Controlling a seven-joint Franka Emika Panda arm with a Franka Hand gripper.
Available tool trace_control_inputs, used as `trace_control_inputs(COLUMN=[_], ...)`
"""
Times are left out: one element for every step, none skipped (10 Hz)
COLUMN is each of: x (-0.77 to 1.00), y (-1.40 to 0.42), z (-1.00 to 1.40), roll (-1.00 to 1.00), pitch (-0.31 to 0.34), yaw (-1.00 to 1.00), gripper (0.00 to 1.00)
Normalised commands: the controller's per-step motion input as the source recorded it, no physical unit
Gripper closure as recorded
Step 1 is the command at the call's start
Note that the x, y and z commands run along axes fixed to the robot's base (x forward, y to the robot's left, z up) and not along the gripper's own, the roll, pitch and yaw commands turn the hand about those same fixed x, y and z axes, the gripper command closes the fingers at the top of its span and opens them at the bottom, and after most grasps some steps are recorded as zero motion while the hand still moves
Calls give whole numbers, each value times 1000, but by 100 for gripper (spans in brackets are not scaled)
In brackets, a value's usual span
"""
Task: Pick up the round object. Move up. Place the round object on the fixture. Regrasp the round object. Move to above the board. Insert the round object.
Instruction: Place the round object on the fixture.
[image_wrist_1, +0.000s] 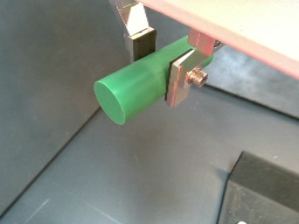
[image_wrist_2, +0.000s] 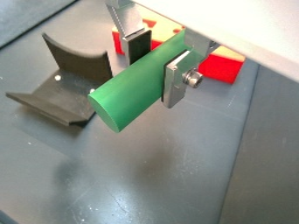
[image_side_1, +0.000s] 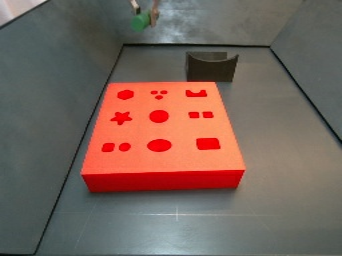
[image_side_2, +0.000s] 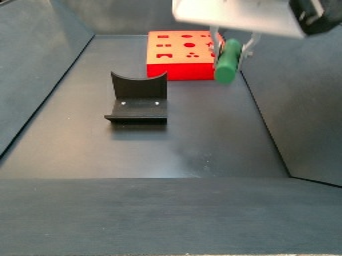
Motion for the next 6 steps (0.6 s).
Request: trace_control_inputs(x=[-30, -20, -9, -4, 1000, 1000], y=[7, 4, 8, 7, -176, -175], z=[829, 628, 426, 272, 183, 127], roll=[99, 102, 109, 114, -107, -116], pitch=[53, 61, 72, 82, 93, 112], yaw=[-2, 10, 18, 24, 1000, 1000], gripper=[100, 100, 100, 100, 100, 100])
